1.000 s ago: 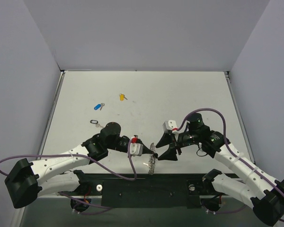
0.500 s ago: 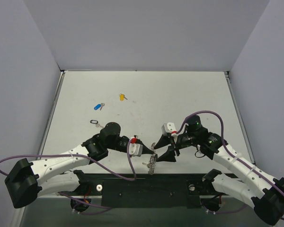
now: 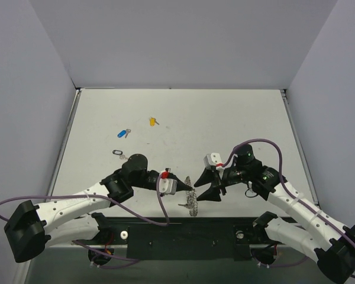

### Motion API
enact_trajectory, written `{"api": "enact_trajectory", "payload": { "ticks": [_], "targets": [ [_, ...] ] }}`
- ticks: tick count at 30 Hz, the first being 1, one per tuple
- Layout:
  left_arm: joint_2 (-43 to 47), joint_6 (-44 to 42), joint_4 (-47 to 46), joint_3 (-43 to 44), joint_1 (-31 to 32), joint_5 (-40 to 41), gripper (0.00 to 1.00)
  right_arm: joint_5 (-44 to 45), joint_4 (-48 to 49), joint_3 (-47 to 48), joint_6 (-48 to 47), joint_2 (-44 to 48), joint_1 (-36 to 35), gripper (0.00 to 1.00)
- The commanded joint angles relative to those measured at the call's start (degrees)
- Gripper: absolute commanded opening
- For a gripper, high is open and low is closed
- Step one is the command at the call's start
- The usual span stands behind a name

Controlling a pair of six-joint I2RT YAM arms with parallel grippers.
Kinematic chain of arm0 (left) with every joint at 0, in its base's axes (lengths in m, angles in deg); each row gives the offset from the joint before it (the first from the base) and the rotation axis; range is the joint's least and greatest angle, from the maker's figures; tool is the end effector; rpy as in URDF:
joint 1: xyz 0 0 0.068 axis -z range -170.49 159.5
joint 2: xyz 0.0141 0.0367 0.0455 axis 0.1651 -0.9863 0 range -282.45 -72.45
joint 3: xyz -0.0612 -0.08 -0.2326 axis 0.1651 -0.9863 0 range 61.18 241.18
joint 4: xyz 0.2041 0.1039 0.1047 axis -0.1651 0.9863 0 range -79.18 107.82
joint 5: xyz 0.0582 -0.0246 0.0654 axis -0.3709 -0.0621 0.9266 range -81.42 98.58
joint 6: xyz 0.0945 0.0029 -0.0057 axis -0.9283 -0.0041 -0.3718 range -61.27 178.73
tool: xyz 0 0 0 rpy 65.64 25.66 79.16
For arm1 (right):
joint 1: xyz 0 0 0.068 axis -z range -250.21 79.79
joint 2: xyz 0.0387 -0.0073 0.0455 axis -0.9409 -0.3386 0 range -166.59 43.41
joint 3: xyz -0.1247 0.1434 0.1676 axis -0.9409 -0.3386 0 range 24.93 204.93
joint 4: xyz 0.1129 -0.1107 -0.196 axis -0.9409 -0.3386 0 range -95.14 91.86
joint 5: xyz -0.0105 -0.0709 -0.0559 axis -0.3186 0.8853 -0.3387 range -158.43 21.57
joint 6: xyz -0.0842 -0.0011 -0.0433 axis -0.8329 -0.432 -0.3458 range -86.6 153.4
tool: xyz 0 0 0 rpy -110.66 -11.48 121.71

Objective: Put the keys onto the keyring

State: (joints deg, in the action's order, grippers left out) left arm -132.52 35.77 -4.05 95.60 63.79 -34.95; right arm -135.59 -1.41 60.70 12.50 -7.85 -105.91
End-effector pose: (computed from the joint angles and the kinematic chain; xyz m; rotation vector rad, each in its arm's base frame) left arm 0.1094 -0.2532 0.2520 1.5315 0.9980 -1.0550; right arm 0.1254 0.1873 0.2643 -1.5134 1.1102 1.2721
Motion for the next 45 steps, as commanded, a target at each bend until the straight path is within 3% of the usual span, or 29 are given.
{"api": "enact_trajectory", "payload": {
  "ticks": [1, 10, 15, 19, 22, 26, 31, 36, 39, 42, 45],
  "targets": [
    [2.42, 4.66, -8.94, -1.71, 0.12, 1.78, 0.00, 0.09, 0.28, 0.62, -0.71, 1.61, 1.16, 0.47],
    [2.24, 22.59, -31.15, -10.59, 0.03, 10.12, 0.00, 3.43, 2.48, 0.79, 0.43, 3.01, 2.13, 0.40],
    [1.19, 32.53, -41.71, -15.07, 0.03, 18.55, 0.00, 8.42, 0.02, 0.79, -1.59, 4.24, 2.22, 0.29],
    [-0.13, 38.77, -44.97, -15.69, 0.03, 22.77, 0.00, 12.74, -0.07, 1.67, -1.59, 4.86, 3.09, 0.29],
    [-1.88, 43.60, -48.66, -16.31, 0.21, 25.41, 0.00, 19.92, -1.56, 2.72, -1.16, 5.47, 3.53, 0.31],
    [-7.93, 48.87, -61.13, -17.45, 0.56, 28.75, 0.00, 32.33, -3.31, 6.23, 1.22, 4.69, 4.93, 0.32],
    [-11.82, 49.94, -67.91, -16.13, 0.83, 31.48, 0.00, 30.77, -19.36, 16.77, -1.59, 2.23, 6.35, 0.32],
    [-14.01, 50.03, -70.37, -15.52, 0.91, 34.47, 0.00, 22.97, -40.29, 34.22, -4.22, -8.99, 15.13, 0.39],
    [-14.63, 50.38, -70.38, -14.73, 1.00, 34.91, 0.00, 24.07, -62.75, 46.03, -17.10, -15.43, 17.86, 0.40],
    [-14.28, 50.73, -68.02, -13.76, 1.00, 35.35, 0.00, 24.88, -70.38, 52.73, -23.82, -18.43, 18.47, 0.44],
    [-14.28, 50.91, -66.34, -12.53, 1.09, 35.97, 0.00, 20.16, -73.81, 52.13, -31.10, -18.17, 18.56, 0.47]
  ]
}}
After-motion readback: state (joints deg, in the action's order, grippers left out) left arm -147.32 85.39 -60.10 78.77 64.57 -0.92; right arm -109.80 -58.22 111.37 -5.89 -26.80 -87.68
